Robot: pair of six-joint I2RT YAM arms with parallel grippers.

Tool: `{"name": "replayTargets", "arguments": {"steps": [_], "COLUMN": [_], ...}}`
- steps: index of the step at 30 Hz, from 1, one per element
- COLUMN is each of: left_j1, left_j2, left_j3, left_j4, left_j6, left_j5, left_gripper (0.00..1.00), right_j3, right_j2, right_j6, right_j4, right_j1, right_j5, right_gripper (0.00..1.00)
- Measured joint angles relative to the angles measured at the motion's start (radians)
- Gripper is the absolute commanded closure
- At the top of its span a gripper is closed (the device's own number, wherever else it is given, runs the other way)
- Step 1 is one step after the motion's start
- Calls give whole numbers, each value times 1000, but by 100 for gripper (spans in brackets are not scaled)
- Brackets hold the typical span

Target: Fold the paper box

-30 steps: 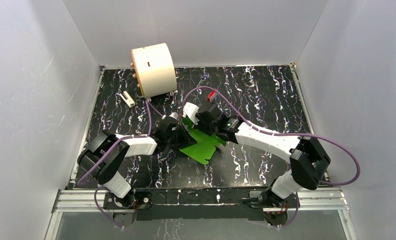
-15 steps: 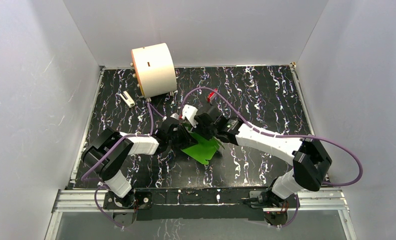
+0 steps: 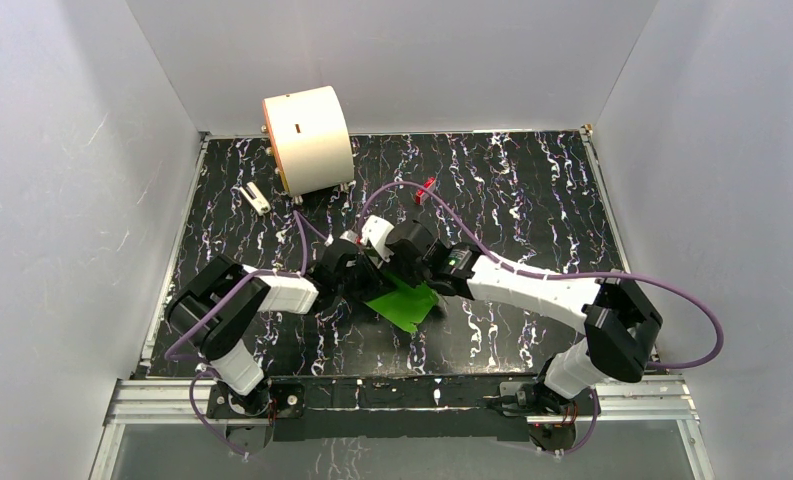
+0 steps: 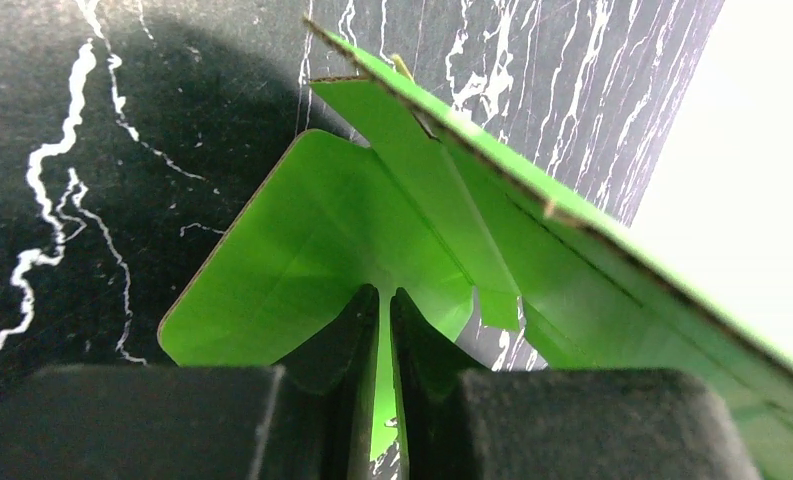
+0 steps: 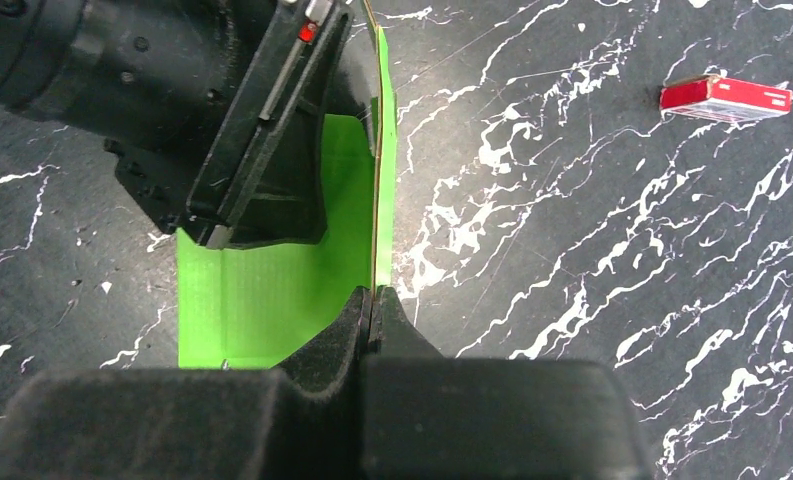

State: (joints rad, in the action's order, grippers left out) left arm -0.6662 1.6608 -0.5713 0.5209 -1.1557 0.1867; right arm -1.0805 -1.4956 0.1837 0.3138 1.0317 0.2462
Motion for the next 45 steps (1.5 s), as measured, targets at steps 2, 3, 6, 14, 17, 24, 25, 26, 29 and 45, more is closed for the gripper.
{"name": "replayTargets", "arguments": {"steps": [2,3,6,14,17,24,25,26,29,45], "left_j1": [0,-1,-2,5,25,119,137,153,190,271], "left_j2": [-14,-22,-53,-228,-333,-516,-525,-528,-528,-382], "left_j3": [6,9,14,31,42,16,-2,-25,-101,-380], "left_j4": [-10,-20,-55,-225,-301,-505,-543,-580,-675,-833], "left_j6": [4,7,27,126,163,267,285,305,362,763], "left_j5": [-10,-14,-25,-94,-119,-150,-152,-157,-190,-126], "left_gripper": [88,87,85,78,75,65,64,64,58,41], "right_j3": [13,18,28,30,30,29,24,16,-20,-255], "right_j2": [1,1,2,3,3,-5,-13,-26,-70,-367], "right_j6": [0,2,19,99,122,167,175,184,208,315], "right_j4": [-23,-31,-53,-84,-84,-81,-78,-75,-63,66], "right_j1": [4,6,11,-35,-76,-200,-218,-235,-275,-332], "right_j5": [26,38,70,25,-37,-232,-269,-304,-394,-673], "right_gripper": [99,99,99,99,98,97,97,97,97,83]}}
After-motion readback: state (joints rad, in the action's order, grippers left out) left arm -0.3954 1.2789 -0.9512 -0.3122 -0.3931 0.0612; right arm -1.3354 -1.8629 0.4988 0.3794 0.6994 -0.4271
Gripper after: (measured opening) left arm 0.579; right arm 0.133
